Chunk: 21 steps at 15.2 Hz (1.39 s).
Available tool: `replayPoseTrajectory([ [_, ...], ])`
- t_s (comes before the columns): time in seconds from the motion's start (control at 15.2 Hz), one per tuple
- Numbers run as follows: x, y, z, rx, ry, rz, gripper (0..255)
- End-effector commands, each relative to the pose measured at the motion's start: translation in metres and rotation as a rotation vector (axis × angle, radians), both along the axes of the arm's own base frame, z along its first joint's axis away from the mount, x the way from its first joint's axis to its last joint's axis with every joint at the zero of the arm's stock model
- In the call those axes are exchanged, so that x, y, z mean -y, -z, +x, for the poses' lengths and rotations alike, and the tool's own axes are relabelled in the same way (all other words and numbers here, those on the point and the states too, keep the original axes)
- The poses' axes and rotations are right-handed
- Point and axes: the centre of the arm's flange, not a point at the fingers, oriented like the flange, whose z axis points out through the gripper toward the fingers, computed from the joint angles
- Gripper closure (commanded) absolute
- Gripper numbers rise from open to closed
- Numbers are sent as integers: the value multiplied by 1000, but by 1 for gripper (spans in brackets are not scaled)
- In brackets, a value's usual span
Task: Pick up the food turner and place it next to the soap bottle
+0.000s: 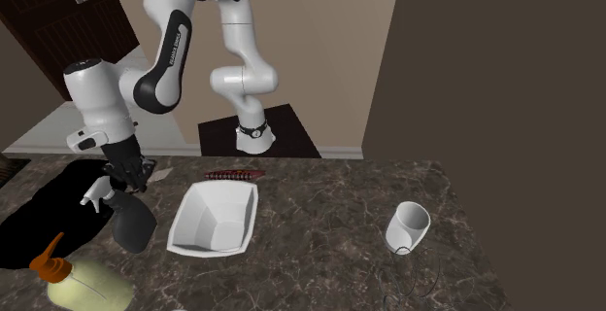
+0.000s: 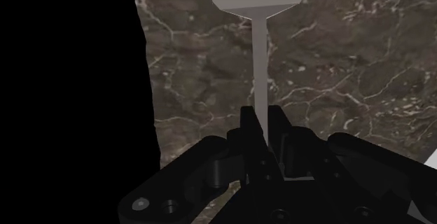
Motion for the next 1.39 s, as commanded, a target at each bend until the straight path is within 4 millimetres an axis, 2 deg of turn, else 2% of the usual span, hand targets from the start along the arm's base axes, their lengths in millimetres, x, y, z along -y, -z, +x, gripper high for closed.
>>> replayPoseTrajectory([
  [0.0,-1,11,1,0,0,0,255],
  [0.4,-1,42,1,0,0,0,255],
  [0.92,-1,43,1,0,0,0,255],
  [0.99,-1,43,1,0,0,0,0],
  [1.32,-1,43,1,0,0,0,0],
])
